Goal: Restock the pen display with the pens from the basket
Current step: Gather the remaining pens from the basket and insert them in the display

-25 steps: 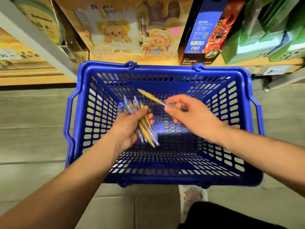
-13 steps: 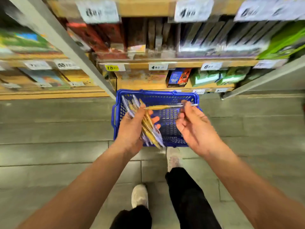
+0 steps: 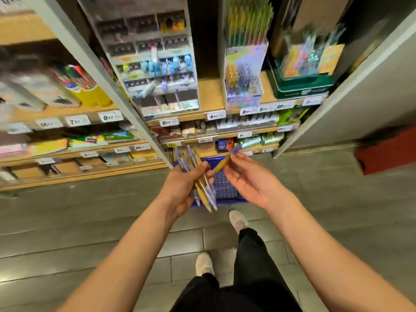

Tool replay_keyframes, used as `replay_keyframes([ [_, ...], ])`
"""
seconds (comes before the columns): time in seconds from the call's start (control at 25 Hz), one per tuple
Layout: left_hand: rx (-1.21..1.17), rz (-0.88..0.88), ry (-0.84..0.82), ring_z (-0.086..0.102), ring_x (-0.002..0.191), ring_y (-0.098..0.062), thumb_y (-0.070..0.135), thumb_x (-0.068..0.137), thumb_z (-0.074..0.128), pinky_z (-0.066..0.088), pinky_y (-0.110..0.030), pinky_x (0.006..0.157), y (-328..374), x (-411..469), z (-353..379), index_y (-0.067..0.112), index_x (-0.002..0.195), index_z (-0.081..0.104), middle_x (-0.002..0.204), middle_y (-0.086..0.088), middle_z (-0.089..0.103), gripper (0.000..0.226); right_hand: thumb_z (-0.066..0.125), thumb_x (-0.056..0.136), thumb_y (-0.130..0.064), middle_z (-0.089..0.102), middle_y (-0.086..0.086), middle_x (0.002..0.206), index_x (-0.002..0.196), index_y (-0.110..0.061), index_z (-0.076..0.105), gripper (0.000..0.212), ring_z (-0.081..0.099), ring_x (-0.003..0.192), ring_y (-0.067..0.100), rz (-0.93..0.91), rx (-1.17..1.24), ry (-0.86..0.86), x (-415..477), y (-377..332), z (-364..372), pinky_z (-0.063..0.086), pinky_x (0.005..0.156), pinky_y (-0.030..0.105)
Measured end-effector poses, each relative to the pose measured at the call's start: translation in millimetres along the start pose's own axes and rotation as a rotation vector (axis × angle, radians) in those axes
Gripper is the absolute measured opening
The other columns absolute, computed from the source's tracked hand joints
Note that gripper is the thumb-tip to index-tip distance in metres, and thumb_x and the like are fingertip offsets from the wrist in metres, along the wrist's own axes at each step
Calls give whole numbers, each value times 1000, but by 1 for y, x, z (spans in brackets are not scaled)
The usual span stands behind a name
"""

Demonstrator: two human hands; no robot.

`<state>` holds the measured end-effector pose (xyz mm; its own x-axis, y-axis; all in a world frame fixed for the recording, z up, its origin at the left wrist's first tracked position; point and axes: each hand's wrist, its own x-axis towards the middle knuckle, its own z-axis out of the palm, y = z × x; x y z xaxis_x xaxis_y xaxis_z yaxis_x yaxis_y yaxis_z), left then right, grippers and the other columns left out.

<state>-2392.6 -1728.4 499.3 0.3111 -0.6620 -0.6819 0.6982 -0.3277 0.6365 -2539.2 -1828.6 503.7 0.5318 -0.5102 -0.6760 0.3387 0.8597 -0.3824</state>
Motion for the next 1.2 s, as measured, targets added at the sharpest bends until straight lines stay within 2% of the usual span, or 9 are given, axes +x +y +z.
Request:
replay_keyframes([
  [0.12, 16, 29, -13, 72, 66, -21, 8, 93, 70, 61, -31, 62, 7, -14, 39, -4, 114, 63, 77, -14, 72, 25, 54, 98, -1, 67, 14, 92, 100, -6, 63, 10, 65, 89, 22, 35, -61, -28, -24, -37, 9, 52, 102, 35],
  [0.16, 4, 43, -25, 72, 66, -21, 8, 93, 69, 60, -31, 62, 10, -15, 53, -3, 111, 64, 77, -14, 72, 22, 52, 99, -2, 66, 14, 91, 102, -5, 62, 10, 63, 88, 23, 53, -74, -37, -27, -51, 9, 48, 106, 37],
  [0.28, -34, 78, -21, 73, 69, -21, 7, 93, 70, 61, -32, 63, 22, -7, 97, 0, 107, 67, 81, -14, 74, 16, 48, 100, -5, 67, 11, 88, 109, -6, 63, 17, 65, 78, 19, 86, -169, -72, -29, -96, 7, 54, 81, 32],
  [0.36, -32, 98, -7, 73, 69, -21, 7, 92, 70, 62, -32, 64, 29, 3, 120, -1, 103, 69, 84, -15, 74, 13, 48, 100, -1, 69, 11, 90, 111, -3, 64, 20, 66, 74, 17, 82, -196, -93, -24, -121, 4, 57, 73, 28],
  [0.52, -102, 111, 43, 74, 72, -20, 5, 91, 70, 63, -30, 66, 39, 28, 157, -4, 104, 70, 89, -17, 75, 15, 51, 96, 7, 72, 17, 96, 119, 5, 64, 25, 71, 84, 21, 93, -190, -137, -2, -168, -5, 61, 77, 27],
  [0.68, -141, 87, 50, 73, 70, -19, 9, 89, 72, 63, -30, 66, 38, 49, 172, -2, 102, 71, 88, -16, 74, 17, 60, 95, -1, 75, 12, 96, 108, -2, 71, 17, 69, 86, 18, 42, -404, -102, 24, -190, -15, 60, 86, 29],
  [0.88, -114, 55, 32, 76, 76, -22, 12, 83, 74, 63, -33, 60, 42, 101, 176, 1, 109, 69, 99, -18, 77, 28, 68, 91, -11, 71, 20, 115, 119, -3, 67, 29, 70, 98, 22, -71, -540, -66, 74, -213, -23, 59, 85, 30],
  [1.04, -44, 48, 17, 77, 88, -26, 17, 84, 74, 63, -38, 66, 45, 164, 170, 1, 117, 67, 109, -21, 75, 37, 76, 80, -17, 70, 21, 115, 117, -2, 68, 41, 73, 101, 27, -131, -627, -48, 125, -222, -33, 59, 87, 33],
  [1.2, -56, 53, -51, 76, 86, -26, 16, 81, 76, 62, -38, 67, 41, 227, 159, 1, 113, 69, 107, -20, 75, 36, 68, 92, -5, 73, 13, 92, 103, -2, 70, 12, 72, 88, 21, -302, -675, 25, 194, -242, -50, 60, 83, 27],
])
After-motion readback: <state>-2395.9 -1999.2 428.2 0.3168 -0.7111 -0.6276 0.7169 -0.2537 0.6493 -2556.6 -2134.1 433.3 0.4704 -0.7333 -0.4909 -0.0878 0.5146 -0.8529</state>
